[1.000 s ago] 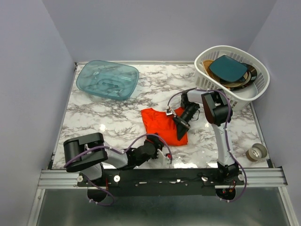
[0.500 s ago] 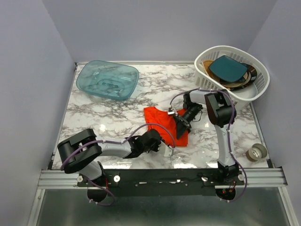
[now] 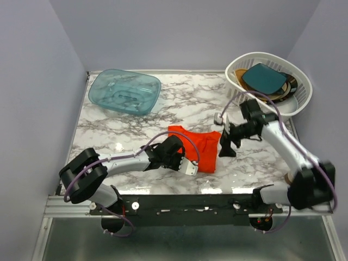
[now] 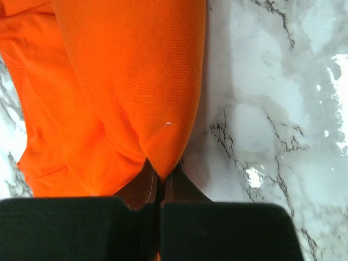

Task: Roll the t-shirts
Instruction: Roll the T-shirt to the center of the board.

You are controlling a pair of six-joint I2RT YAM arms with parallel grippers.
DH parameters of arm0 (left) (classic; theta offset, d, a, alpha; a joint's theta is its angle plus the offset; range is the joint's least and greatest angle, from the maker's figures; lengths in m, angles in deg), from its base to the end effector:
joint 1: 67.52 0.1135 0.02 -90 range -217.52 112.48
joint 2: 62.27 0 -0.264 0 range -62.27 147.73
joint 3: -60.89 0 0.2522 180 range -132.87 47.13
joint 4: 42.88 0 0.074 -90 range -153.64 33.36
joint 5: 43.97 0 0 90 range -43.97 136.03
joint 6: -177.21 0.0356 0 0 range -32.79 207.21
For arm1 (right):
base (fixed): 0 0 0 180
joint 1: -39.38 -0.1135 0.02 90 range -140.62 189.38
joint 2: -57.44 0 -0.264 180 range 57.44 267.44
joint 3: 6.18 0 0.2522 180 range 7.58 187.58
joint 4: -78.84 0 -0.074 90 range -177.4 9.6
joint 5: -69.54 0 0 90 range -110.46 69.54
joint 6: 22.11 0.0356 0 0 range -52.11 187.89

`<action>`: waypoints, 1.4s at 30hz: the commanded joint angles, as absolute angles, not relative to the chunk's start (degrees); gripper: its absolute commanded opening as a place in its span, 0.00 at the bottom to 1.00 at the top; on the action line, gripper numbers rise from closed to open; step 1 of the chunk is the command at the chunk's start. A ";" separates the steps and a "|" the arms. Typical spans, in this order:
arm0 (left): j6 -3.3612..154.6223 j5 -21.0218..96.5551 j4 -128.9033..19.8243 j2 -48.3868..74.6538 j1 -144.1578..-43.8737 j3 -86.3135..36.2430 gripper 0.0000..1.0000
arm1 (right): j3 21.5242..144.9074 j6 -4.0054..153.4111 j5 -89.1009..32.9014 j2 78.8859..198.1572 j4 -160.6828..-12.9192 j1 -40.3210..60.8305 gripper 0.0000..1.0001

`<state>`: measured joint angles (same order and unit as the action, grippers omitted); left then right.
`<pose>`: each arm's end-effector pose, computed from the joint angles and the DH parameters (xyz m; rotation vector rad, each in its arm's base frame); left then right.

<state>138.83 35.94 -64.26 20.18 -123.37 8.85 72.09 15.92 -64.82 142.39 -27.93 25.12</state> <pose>0.1466 -0.2272 0.1619 2.0367 1.4005 -0.2495 0.2504 0.0893 0.2492 -1.4875 2.1106 0.9219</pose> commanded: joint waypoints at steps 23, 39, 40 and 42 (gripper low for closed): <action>130.81 10.79 -84.15 30.10 -115.24 -8.76 0.00 | 31.05 23.33 -39.81 109.11 -73.33 -9.66 1.00; 132.82 5.43 -89.42 30.54 -112.78 -10.17 0.00 | 31.22 26.93 -27.67 115.27 -78.44 -10.72 0.56; 133.87 5.07 -90.12 30.63 -112.78 -10.34 0.00 | 31.66 27.19 -27.75 115.36 -77.39 -10.63 0.49; 134.93 4.55 -93.10 30.89 -112.78 -11.57 0.00 | 33.76 27.89 -29.86 115.10 -72.66 -9.93 0.38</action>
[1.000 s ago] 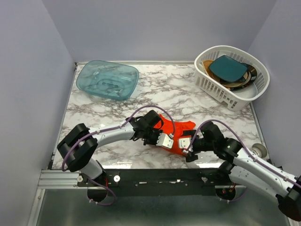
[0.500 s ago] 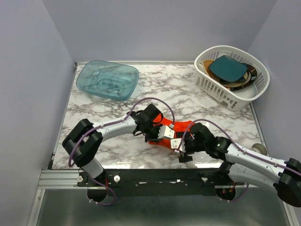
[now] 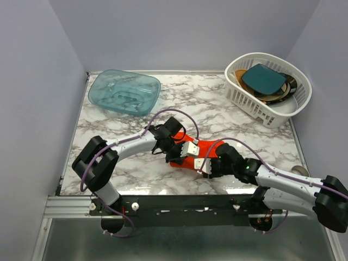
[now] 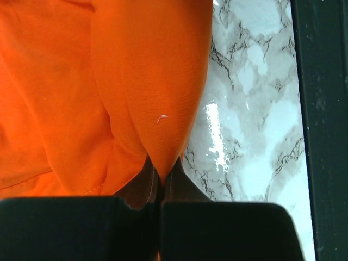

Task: Roll the t-shirts
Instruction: Roll the T-shirt to the center of the board.

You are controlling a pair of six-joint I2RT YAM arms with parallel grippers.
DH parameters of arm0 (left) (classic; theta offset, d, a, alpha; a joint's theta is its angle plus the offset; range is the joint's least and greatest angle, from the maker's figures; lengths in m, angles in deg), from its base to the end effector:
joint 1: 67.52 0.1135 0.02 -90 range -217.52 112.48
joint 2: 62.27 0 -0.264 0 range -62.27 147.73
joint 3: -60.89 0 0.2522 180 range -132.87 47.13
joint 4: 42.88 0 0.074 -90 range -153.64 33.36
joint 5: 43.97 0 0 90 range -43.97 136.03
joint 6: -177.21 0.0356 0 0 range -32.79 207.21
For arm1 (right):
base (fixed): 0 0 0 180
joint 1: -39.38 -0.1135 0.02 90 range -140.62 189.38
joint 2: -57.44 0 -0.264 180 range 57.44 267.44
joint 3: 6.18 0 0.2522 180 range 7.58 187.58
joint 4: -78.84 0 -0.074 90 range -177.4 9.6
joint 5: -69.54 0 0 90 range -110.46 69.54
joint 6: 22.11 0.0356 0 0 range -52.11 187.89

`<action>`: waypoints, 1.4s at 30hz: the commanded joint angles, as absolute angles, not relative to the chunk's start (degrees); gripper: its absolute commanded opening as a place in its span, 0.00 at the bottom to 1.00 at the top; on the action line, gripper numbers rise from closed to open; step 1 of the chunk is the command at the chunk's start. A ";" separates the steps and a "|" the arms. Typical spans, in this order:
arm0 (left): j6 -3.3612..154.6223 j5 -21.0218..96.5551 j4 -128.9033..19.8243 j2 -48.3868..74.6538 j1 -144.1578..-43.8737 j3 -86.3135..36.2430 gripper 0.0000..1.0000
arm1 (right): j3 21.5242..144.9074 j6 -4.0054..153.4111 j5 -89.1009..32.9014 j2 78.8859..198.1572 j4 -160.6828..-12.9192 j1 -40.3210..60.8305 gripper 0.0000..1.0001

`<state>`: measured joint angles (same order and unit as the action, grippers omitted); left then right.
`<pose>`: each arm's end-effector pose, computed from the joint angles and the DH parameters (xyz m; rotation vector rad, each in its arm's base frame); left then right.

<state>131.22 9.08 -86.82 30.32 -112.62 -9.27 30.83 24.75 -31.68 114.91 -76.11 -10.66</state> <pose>0.2009 -0.2319 0.1871 1.9592 1.7301 -0.8763 0.1171 0.1506 0.1702 -1.7816 1.5547 0.2898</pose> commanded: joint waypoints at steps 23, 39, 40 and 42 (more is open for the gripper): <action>149.87 -12.33 -138.02 57.15 -107.25 -41.71 0.00 | 48.97 15.27 -67.20 130.99 -35.12 14.15 0.04; 151.11 -11.99 -143.48 67.80 -103.90 -46.73 0.00 | 63.11 0.57 -72.31 162.98 -14.47 20.04 0.03; 150.76 -11.72 -143.48 68.24 -103.73 -46.82 0.00 | 64.35 -0.22 -72.40 165.00 -13.40 20.74 0.03; 150.58 -11.45 -143.48 69.21 -103.12 -46.82 0.03 | 67.24 -0.75 -72.58 169.82 -11.21 21.36 0.02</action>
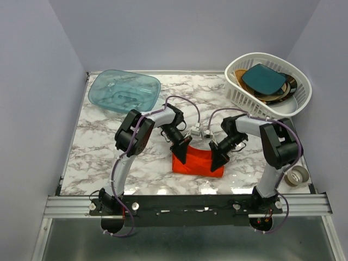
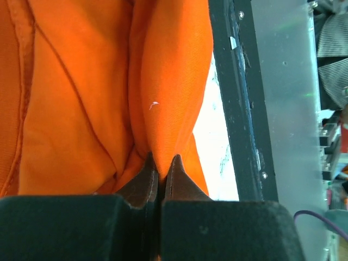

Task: Roll the t-shirts
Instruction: Roll the T-shirt to the center of the board.

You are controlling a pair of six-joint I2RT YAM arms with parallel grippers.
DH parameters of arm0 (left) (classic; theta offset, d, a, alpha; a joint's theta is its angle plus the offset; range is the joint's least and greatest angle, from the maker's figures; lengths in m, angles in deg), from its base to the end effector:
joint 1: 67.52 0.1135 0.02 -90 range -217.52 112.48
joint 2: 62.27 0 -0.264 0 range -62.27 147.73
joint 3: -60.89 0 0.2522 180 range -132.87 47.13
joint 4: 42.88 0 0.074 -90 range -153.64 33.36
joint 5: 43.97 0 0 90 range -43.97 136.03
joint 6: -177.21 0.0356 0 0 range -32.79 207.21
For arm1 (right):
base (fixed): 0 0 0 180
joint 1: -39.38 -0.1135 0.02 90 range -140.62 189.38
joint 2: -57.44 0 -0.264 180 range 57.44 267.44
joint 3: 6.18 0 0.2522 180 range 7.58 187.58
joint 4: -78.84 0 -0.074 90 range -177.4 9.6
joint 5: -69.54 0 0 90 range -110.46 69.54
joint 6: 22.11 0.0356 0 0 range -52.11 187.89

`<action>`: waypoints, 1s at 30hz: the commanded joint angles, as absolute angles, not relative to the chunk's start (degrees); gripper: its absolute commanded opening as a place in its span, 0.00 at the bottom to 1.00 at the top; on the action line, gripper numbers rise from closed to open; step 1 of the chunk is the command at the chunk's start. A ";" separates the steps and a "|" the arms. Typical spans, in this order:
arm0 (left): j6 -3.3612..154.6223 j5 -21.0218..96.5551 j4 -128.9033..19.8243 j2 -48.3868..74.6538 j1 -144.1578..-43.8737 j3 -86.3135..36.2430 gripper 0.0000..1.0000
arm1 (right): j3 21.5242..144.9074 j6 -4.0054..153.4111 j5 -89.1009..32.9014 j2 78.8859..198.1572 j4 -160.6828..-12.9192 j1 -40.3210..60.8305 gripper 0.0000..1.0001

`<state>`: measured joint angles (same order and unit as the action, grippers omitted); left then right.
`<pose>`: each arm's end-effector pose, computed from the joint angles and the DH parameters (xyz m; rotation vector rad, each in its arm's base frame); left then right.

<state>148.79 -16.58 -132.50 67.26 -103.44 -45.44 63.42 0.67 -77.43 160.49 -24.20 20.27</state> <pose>0.2931 -0.2513 0.1345 -1.7094 -1.9151 1.6250 0.2335 0.1125 0.1441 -1.6153 2.0986 1.4994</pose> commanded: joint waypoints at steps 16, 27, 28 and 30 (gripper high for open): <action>140.76 -14.35 -141.20 67.99 -93.27 -49.81 0.40 | 80.79 8.29 -72.58 186.55 -6.72 23.39 0.01; 128.89 -1.98 -121.04 44.72 -91.59 -45.72 0.49 | 88.79 22.34 -69.69 192.70 -7.49 23.39 0.01; 128.00 1.08 -117.50 41.65 -92.90 -42.89 0.51 | 88.97 24.36 -69.33 193.05 -8.29 23.39 0.01; 127.20 10.49 -107.95 32.85 -97.91 -33.87 0.61 | 88.88 28.94 -68.97 193.58 -9.87 23.39 0.01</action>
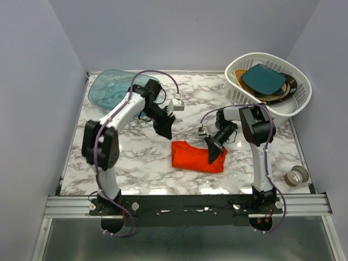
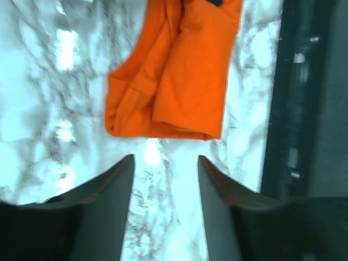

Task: Roll the t-shirts
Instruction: Roll the T-shirt to the center of the board.

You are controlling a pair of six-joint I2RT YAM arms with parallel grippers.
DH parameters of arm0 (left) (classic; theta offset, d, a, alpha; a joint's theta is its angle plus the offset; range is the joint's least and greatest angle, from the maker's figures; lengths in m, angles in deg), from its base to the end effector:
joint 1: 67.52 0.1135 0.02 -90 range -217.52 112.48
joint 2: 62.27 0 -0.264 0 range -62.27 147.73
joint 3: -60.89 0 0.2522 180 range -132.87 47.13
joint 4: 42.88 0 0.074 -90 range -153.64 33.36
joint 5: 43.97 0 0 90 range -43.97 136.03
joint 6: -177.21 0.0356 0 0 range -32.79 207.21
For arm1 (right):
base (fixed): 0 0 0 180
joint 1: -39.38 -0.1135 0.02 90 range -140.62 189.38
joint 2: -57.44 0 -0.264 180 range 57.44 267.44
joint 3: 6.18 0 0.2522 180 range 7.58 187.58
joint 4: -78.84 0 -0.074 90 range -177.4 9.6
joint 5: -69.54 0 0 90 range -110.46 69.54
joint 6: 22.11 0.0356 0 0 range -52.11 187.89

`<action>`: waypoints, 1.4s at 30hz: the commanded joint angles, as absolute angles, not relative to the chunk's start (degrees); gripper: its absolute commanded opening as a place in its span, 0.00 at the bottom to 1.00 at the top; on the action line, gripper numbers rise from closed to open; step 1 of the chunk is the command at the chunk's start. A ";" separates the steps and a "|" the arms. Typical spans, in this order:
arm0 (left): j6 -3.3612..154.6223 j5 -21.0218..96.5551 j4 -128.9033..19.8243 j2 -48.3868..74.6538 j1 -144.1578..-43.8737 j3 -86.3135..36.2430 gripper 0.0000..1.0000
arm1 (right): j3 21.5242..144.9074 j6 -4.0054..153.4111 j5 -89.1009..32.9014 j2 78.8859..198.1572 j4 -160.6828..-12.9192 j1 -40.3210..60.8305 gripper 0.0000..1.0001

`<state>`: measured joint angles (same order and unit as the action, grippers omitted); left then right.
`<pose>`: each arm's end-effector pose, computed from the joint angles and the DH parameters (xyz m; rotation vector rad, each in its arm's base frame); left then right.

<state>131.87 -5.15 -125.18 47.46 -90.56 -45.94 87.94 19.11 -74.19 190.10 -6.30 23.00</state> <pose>0.3288 -0.1700 0.2533 1.5123 2.1598 -1.2193 0.3093 0.1208 0.0814 0.8542 -2.2043 -1.3846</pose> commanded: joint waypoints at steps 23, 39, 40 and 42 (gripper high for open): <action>139.76 57.71 -22.21 11.62 -140.02 28.58 0.78 | 89.94 31.85 -69.68 197.45 -10.14 23.47 0.01; 145.31 65.27 -8.04 32.80 -140.99 28.42 0.74 | 90.11 31.68 -69.68 197.63 -9.79 23.30 0.01; 144.61 65.97 -8.91 33.52 -140.99 27.28 0.73 | 90.11 31.68 -69.68 197.63 -9.79 23.30 0.01; 143.55 67.55 -12.59 34.58 -140.91 26.22 0.66 | 90.20 31.42 -69.68 197.63 -9.53 23.30 0.01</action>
